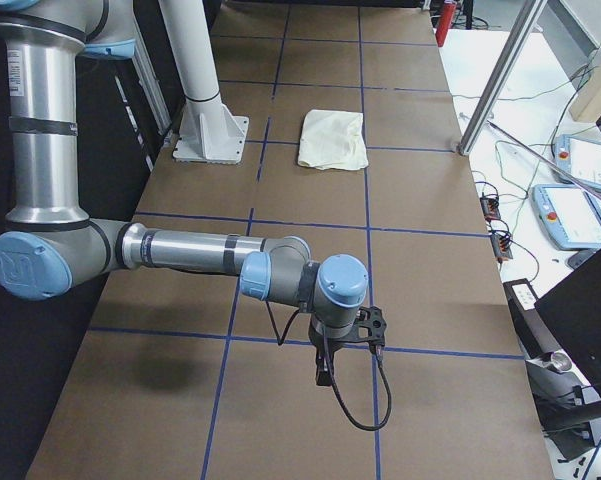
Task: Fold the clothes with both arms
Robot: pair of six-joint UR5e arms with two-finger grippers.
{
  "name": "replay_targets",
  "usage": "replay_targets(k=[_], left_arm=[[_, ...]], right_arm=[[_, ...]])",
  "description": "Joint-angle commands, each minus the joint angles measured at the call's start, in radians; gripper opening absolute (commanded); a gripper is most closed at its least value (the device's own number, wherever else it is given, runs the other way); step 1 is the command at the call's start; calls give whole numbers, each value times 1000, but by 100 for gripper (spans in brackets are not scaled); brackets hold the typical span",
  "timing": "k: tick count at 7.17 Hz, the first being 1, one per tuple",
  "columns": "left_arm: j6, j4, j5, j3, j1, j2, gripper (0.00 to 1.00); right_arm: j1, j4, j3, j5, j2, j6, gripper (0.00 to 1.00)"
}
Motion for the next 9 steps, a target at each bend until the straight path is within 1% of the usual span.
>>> replay_targets(k=[1,4,5,9], left_arm=[[0,-2,0,-1,1,1,99],[0,-3,0,3,2,1,99],[0,-3,1,6,2,2,99],[0,-3,0,14,2,1,99]], right_arm=[[-3,0,6,0,0,0,100],[-5,2,6,11,5,-5,100],[-5,2,6,27,6,-5,100],[-8,2,1,37,6,-3,100]])
